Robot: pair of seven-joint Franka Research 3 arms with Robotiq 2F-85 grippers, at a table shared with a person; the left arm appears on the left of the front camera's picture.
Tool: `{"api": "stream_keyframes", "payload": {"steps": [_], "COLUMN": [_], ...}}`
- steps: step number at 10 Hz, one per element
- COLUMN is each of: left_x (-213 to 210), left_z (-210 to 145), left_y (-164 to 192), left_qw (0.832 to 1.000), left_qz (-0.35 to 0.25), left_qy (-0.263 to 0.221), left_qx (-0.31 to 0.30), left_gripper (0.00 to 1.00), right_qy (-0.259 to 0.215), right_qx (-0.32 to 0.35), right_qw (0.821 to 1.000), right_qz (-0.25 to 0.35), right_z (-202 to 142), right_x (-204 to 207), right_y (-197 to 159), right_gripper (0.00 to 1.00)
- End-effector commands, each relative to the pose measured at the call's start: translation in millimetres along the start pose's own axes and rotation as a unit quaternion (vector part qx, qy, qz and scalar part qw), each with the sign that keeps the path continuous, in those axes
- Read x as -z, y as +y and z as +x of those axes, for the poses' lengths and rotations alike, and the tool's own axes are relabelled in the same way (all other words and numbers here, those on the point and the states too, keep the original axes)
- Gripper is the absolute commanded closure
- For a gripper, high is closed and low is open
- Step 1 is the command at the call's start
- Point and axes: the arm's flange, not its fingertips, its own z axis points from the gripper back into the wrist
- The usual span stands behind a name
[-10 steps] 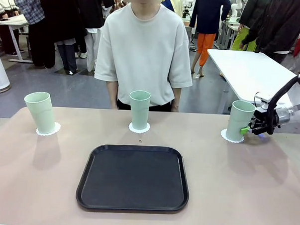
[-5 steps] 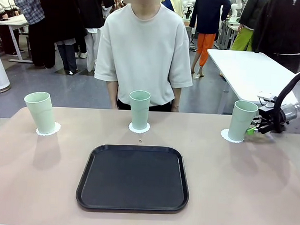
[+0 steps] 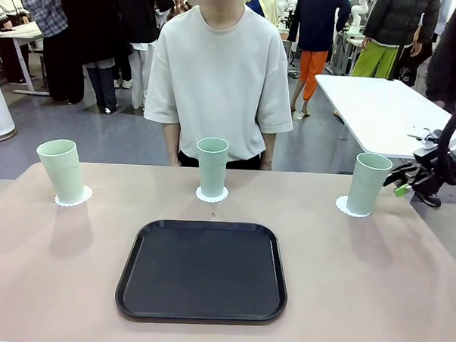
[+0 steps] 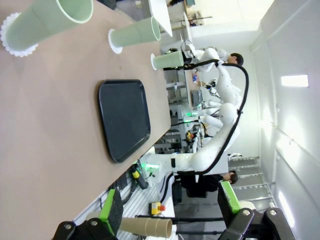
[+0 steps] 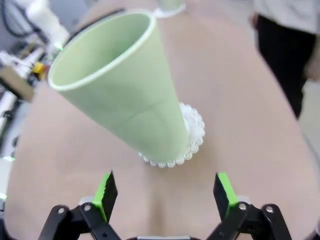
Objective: Place coasters on the table and set cups on them.
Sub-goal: Take one Reusable plastic cup from the Flat Tray and place it on a coaster set by the human.
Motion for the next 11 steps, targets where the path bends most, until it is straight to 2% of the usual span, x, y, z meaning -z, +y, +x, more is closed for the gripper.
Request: {"api": "stream_keyframes", "payload": {"steps": [1, 3, 6, 9, 10, 11], "left_x": [-1, -1, -1, -1, -1, -1], "left_z": [-1, -1, -1, -1, -1, -1], "left_y": [-2, -2, -2, -2, -2, -2], "left_qw": [1.000, 1.000, 1.000, 1.000, 1.000, 1.000], "left_qz": [-0.005, -0.005, -0.005, -0.005, -0.005, -0.005], "left_qy": [-0.002, -0.002, -0.002, -0.002, -0.002, -0.002], "left_qx": [0.004, 0.004, 0.004, 0.004, 0.004, 0.004], "left_gripper": [0.00, 0.00, 0.00, 0.00, 0.00, 0.00], "right_qy": [0.092, 0.206, 0.305, 0.356, 0.371, 0.373], "right_qx": [0.067, 0.099, 0.112, 0.120, 0.125, 0.103], "right_qw": [0.992, 0.969, 0.932, 0.900, 0.888, 0.886], "right_qz": [-0.053, -0.091, -0.158, -0.223, -0.240, -0.256], "right_z": [24, 66, 145, 192, 196, 195], "right_x": [-2, -16, -1, 16, 18, 18], "right_y": [56, 106, 187, 249, 258, 257], "right_gripper": [0.00, 0.00, 0.00, 0.00, 0.00, 0.00]}}
